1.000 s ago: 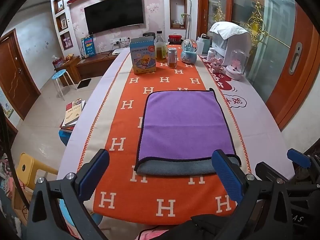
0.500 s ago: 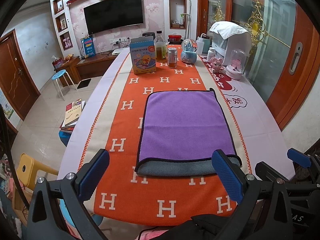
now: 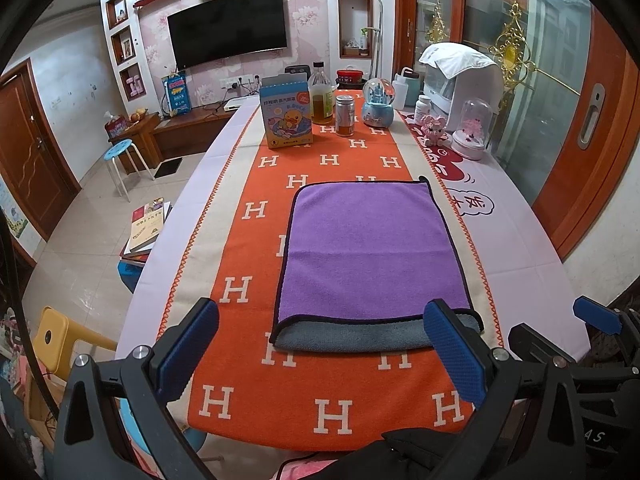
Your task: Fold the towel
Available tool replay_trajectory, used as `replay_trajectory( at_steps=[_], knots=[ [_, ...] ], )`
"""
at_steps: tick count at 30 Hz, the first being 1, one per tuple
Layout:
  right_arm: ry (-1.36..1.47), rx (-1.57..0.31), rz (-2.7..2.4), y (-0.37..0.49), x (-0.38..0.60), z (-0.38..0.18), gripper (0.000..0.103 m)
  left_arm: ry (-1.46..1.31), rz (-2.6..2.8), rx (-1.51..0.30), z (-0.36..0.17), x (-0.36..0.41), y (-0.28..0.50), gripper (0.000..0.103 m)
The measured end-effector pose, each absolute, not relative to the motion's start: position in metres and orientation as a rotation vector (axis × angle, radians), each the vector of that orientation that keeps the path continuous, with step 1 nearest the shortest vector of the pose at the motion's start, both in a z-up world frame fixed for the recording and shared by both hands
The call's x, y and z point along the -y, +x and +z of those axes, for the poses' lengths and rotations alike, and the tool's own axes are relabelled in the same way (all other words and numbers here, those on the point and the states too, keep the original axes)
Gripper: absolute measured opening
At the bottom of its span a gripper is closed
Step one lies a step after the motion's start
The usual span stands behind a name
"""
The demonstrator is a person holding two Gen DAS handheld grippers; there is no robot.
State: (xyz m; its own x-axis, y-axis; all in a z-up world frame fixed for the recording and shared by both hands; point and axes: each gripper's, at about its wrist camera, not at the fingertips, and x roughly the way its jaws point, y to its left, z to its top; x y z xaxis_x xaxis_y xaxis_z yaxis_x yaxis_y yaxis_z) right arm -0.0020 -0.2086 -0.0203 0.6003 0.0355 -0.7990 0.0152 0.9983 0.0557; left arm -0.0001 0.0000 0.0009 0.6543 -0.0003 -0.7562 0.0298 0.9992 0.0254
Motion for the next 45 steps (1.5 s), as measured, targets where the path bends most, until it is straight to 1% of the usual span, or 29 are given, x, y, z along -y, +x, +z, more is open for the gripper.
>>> replay_trajectory(
  at_steps=[12, 13, 30, 45],
  knots=[
    [0.059, -0.927, 0.019, -0.004, 0.212, -0.015, 0.099, 0.043, -0.007, -0.858, 0.006, -0.007, 0.003, 0.102],
    [0.061, -0.926, 0.022, -0.002, 0.209, -0.021, 0.099, 0.043, -0.005, -0.856, 0.006, -0.006, 0.002, 0.102],
    [0.078, -0.922, 0.103, -0.007, 0.218, -0.022, 0.099, 0.054, -0.027, -0.893, -0.002, -0.001, -0.004, 0.102],
    [0.057, -0.933, 0.092, 0.007, 0.241, -0.042, 0.098, 0.039, -0.072, -0.973, -0.031, -0.008, 0.024, 0.102]
  ],
)
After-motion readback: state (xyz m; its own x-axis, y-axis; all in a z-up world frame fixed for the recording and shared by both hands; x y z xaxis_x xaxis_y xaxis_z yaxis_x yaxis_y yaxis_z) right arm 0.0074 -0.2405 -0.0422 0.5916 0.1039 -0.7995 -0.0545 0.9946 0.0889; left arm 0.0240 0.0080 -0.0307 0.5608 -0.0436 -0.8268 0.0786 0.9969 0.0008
